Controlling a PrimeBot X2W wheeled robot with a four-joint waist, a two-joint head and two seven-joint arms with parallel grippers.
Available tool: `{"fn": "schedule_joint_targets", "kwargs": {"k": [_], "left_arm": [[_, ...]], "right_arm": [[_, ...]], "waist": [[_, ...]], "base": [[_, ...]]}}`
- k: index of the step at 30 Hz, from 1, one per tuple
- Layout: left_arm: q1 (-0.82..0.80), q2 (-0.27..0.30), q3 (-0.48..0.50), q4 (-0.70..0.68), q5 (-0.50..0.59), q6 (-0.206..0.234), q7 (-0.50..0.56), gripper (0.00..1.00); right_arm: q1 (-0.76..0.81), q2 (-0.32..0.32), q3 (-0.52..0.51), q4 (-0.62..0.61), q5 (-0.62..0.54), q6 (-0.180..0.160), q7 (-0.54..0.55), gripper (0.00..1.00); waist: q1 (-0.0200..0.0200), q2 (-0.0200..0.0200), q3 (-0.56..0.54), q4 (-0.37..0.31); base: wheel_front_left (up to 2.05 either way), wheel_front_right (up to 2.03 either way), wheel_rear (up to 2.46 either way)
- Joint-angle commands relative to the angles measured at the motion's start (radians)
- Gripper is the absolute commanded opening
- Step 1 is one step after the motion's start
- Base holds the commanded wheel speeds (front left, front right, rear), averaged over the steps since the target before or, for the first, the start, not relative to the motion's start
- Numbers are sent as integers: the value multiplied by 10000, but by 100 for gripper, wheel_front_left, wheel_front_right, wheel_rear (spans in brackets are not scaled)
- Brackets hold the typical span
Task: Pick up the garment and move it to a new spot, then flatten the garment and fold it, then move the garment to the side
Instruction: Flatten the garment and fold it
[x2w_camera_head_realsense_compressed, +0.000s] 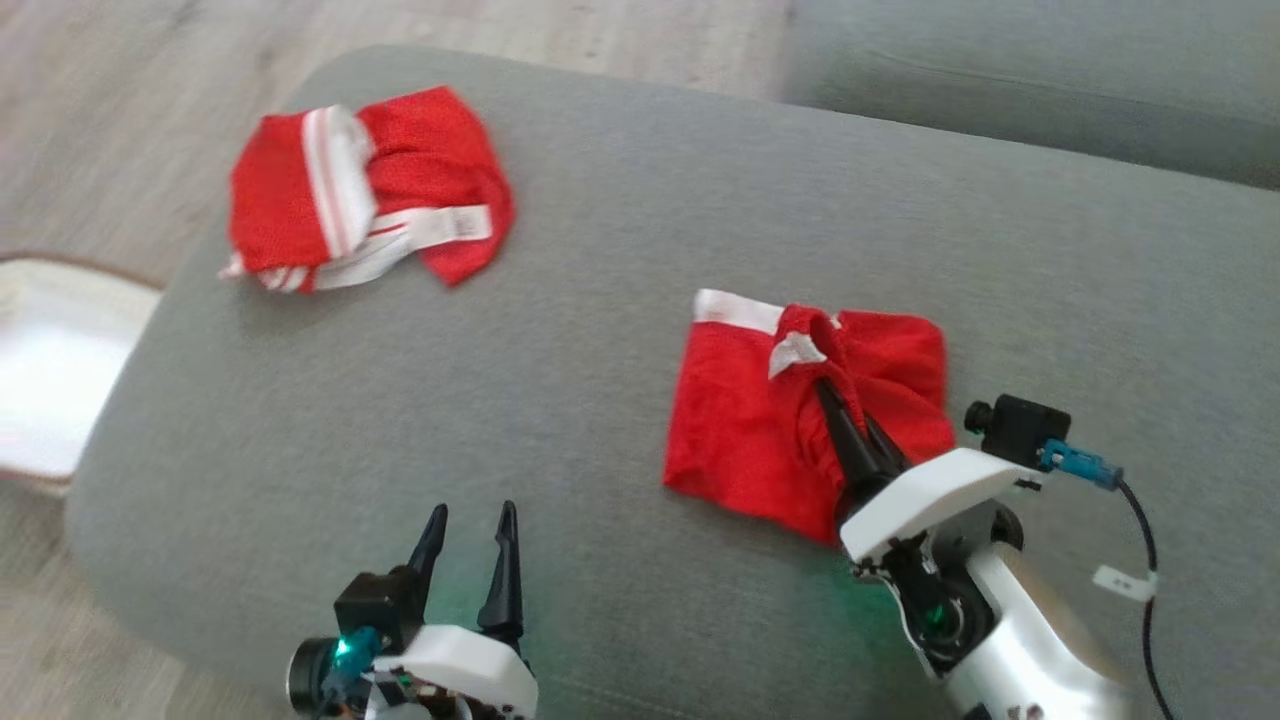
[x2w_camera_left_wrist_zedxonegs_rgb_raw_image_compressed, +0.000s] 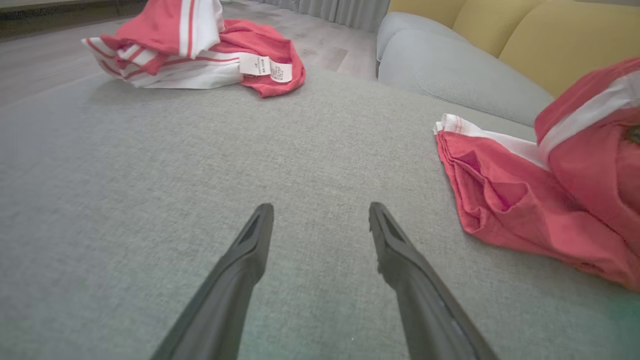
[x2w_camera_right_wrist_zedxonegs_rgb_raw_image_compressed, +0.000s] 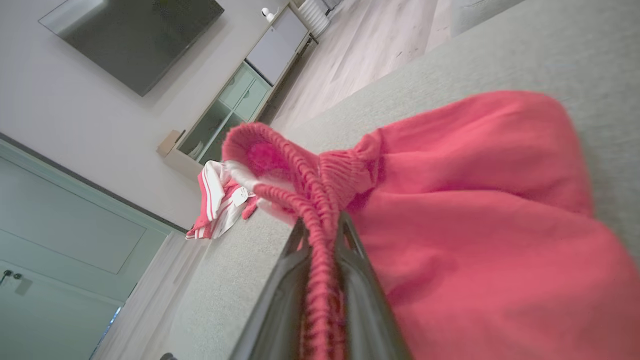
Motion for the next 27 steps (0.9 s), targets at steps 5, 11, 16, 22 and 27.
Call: {"fn": "schedule_joint_targets", "kwargs": {"k": [5,11,16,22,27], "left_arm": [[-293,104,122,-193,-155,56,-124,100],[-291,104,236,-345,-153,142,-124,100],[-293,104,434,-575,82,171,-124,100],[-306,104,699,-875,557,137,-124,100],[-213,105,973,-933,1070,110,-124,100]], "right_arm": [[-1548,103,1007,1333,247,39,-1129,94],[-1894,104,1627,1571,653,39,-1955,100],[-1943,104,1250,1940,-157,39,-2462,100],[-1303,99,-1255,1379,-3450,39,-2518,100],[-143,102,-2419,166,-5596,39,-2520,100]], "waist": [[0,0,241,1193],[0,0,217,1011],[0,0,45,337],[0,0,-132,-479],[0,0,-329,-913]], "base": [[0,0,0],[0,0,0],[0,0,0],[0,0,0],[0,0,0]]}}
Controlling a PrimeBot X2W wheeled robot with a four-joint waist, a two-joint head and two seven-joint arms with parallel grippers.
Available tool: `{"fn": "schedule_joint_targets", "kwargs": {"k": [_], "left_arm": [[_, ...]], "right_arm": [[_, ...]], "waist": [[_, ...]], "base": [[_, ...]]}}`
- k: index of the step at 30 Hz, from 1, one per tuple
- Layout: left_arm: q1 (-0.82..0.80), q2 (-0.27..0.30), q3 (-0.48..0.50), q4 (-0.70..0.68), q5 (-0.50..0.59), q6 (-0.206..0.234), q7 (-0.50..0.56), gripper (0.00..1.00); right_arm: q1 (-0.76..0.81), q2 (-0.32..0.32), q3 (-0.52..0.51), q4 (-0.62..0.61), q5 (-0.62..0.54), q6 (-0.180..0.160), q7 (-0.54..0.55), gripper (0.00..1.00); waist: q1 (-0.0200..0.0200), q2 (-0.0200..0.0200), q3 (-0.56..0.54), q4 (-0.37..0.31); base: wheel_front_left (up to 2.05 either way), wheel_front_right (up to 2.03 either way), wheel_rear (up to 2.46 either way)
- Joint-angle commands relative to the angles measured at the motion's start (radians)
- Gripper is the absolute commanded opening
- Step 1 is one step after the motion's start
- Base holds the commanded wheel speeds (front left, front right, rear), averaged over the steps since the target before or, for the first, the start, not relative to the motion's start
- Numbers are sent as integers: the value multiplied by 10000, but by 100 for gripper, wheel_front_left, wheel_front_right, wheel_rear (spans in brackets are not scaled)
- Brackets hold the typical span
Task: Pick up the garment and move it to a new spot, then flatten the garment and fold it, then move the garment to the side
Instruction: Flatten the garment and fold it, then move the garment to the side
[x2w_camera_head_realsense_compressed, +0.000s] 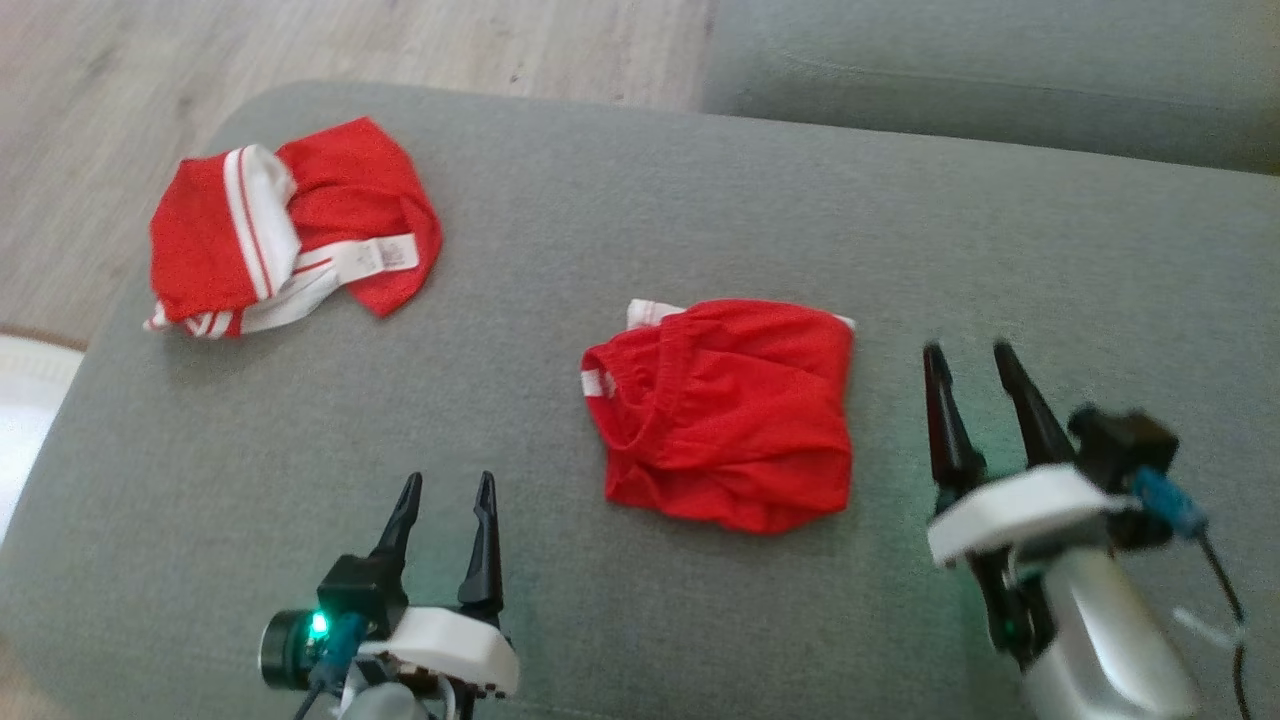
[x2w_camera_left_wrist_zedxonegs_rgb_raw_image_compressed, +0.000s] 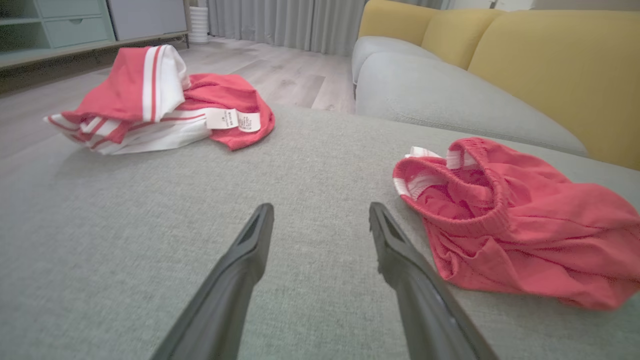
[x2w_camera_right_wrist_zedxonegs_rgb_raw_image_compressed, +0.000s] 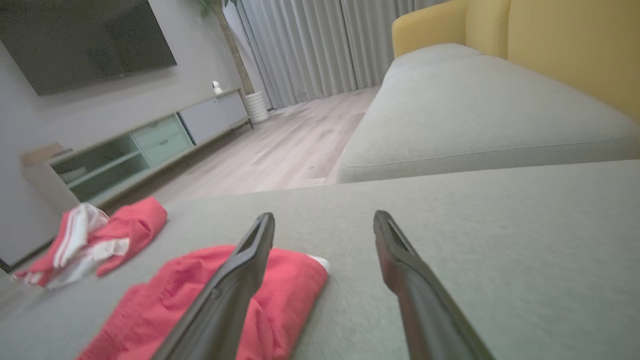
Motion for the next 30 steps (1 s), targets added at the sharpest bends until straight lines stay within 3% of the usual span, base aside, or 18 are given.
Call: {"fn": "schedule_joint_targets", "kwargs": {"k": [1,7,11,21,30], "left_arm": [[-185,74,426,-310,165,-1,-122,100],[154,224,690,-228,936,70,-122,100],[551,293,905,-304,1321,184,-122,100],[1455,241,1424,-867,1781,278,-122,100],[1437,184,1582,-997,1942,150,-122,100]], "right_arm": [[-31,116,91,-505,-312,39,-106,100],[920,117,-500,-1205,-1904,39,-107,100],[1439,117,-743,-1271,-2257,39,-108,100],[2046,117,-860,-1341,-2364,39,-108,100],[2018,118,-825,-1351,-2312,39,-108,100]], "waist": [[0,0,-178,-229],[0,0,-553,-652],[0,0,-714,-940],[0,0,-893,-1410],[0,0,-851,-1387]], "base": [[0,0,0],[0,0,0],[0,0,0],[0,0,0],[0,0,0]]}}
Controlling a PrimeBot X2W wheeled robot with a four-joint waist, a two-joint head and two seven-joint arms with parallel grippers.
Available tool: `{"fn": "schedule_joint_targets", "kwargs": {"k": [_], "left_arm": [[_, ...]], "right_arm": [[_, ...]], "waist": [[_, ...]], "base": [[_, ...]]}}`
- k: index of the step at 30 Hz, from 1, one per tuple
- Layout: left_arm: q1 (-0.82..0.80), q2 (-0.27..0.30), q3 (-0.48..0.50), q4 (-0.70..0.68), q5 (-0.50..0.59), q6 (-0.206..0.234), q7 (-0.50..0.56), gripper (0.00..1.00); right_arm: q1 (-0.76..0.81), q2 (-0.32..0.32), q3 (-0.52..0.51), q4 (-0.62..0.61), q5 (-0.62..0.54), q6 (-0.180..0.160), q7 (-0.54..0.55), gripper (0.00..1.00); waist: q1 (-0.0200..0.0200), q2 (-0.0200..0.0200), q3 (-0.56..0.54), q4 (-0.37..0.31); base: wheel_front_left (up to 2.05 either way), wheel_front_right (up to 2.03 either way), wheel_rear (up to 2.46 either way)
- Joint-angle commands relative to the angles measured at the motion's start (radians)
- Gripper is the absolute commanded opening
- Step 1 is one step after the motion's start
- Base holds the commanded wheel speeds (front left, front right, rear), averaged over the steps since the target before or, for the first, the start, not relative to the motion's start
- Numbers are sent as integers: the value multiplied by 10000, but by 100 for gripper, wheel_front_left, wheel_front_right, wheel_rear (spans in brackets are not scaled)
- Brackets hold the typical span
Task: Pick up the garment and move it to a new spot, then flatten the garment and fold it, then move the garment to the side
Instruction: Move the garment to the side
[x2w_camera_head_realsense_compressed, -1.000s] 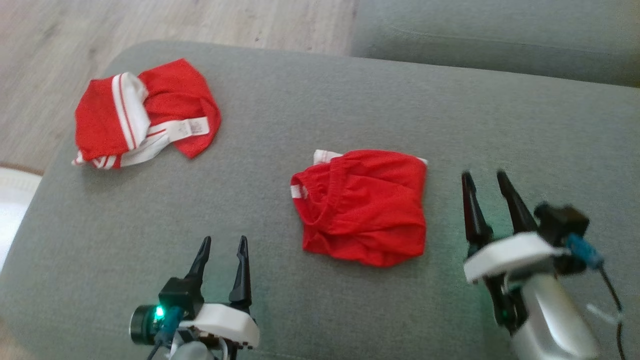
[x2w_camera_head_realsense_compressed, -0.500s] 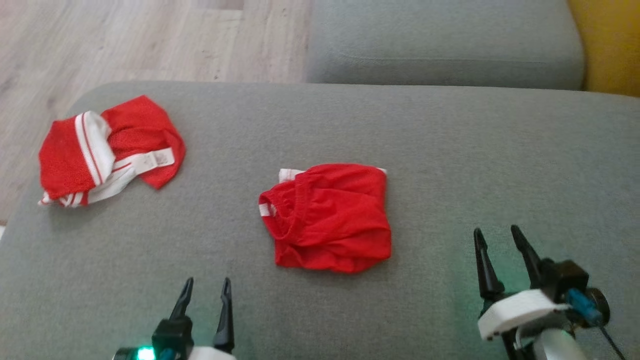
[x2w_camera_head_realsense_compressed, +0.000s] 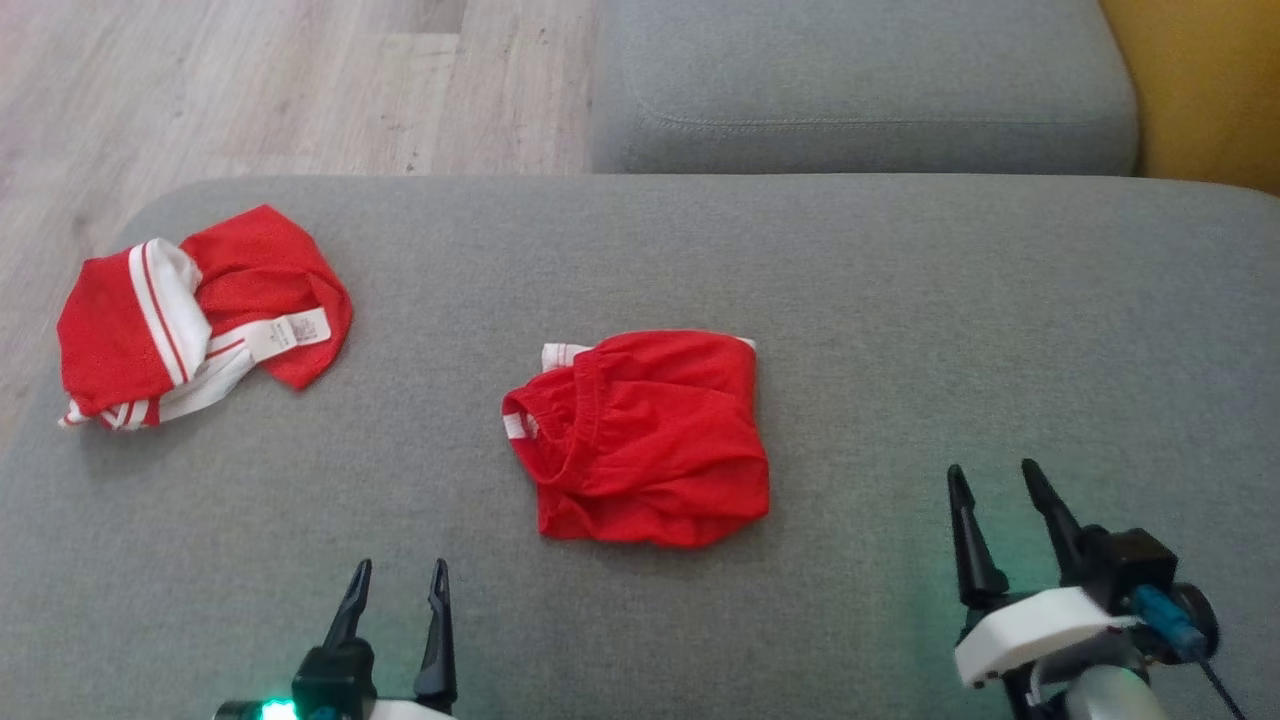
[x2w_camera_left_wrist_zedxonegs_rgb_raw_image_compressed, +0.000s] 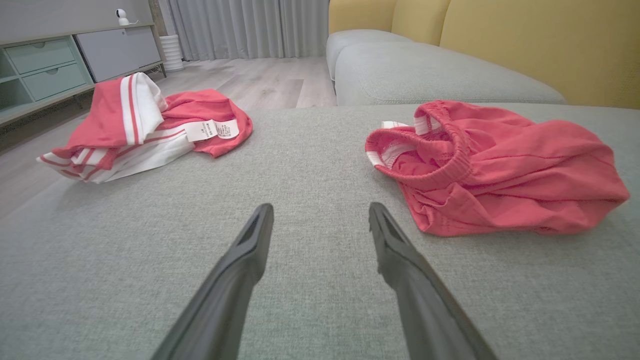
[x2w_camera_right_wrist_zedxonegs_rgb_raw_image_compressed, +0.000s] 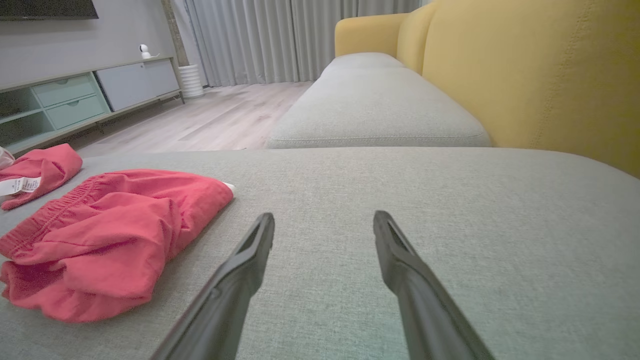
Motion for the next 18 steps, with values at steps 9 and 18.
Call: {"fn": "schedule_joint_targets", "kwargs": {"k": [9,18], "left_arm": [[-401,-50,160,-124,-152,-269,-124,100],[-640,-69,-48,-19,-328,-423,-124,100]], "right_arm": [[-956,-36,2434,456,1033,39,-108,98],[-2356,-36,3168,2244,1597,39,-41,77]], "waist": [[1,0,327,675],[1,0,786,1394]], "base": [[0,0,0],[0,0,0]]}}
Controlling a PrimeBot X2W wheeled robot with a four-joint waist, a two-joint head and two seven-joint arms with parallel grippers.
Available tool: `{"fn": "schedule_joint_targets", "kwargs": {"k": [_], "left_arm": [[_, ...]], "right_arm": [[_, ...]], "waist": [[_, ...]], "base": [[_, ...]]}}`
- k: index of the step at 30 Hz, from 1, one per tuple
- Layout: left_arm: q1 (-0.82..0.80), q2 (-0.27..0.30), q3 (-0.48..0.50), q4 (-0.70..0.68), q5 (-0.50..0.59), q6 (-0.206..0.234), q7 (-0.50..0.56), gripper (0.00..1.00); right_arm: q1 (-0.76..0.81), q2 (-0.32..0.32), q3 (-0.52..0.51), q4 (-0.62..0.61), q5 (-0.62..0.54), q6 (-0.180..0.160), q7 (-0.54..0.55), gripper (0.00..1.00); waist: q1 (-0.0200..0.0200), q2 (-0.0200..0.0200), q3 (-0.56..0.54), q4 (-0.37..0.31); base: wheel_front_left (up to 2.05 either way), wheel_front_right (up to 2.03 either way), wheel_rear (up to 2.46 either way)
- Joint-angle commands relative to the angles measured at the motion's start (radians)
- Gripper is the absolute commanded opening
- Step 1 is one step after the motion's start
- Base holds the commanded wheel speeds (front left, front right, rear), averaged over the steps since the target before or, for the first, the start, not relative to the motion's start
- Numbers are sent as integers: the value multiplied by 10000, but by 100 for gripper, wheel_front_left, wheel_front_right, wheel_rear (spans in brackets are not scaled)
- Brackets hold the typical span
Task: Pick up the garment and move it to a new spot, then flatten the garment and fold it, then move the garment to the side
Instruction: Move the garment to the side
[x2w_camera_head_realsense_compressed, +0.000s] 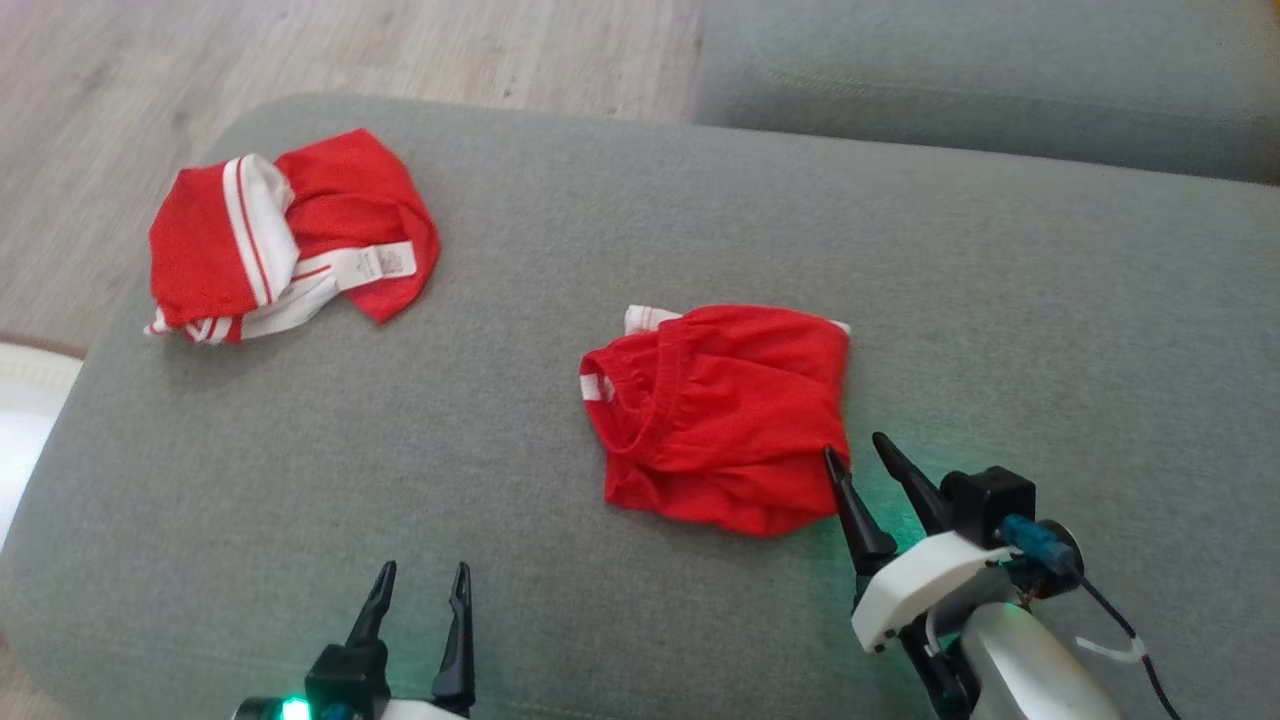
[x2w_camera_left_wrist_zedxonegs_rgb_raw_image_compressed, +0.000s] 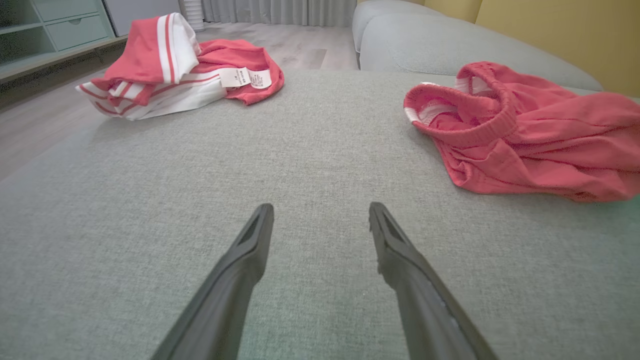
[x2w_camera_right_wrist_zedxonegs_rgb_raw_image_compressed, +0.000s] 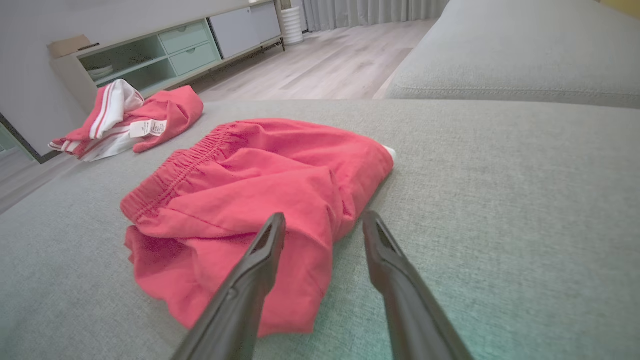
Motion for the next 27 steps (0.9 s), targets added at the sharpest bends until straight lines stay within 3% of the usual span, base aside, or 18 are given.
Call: {"fn": "schedule_joint_targets", "kwargs": {"k": [1,12,15,16,17,27], "left_arm": [[-557,-13,236,-292,-109,7,-124,100],[-687,-15,2,-378,-438,29,-124,100],[-751,-15,-45,-431,-461,17,-124,100],[-759,-15,-52,-443,-464,15,-124,100],[-767,-15,-54,-455,-462,15,-124,100],[-598,-16,-105,-558,-591,-51,-124,100]], "right_arm": [[-401,-22,208,-10,26,37,-63,74],[-792,-22,429,629,107,37,-118,60],[-846,-22,512,664,164,37,-123,44],[-852,-22,558,609,183,37,-123,33],[-842,-22,601,549,182,37,-124,0],[30,-22,1256,-715,-197,37,-126,0]], "waist": [[-1,0,150,153],[-1,0,295,184],[-1,0,315,184],[-1,0,320,181],[-1,0,322,177],[-1,0,144,73]], "base": [[0,0,0],[0,0,0],[0,0,0],[0,0,0],[0,0,0],[0,0,0]]}}
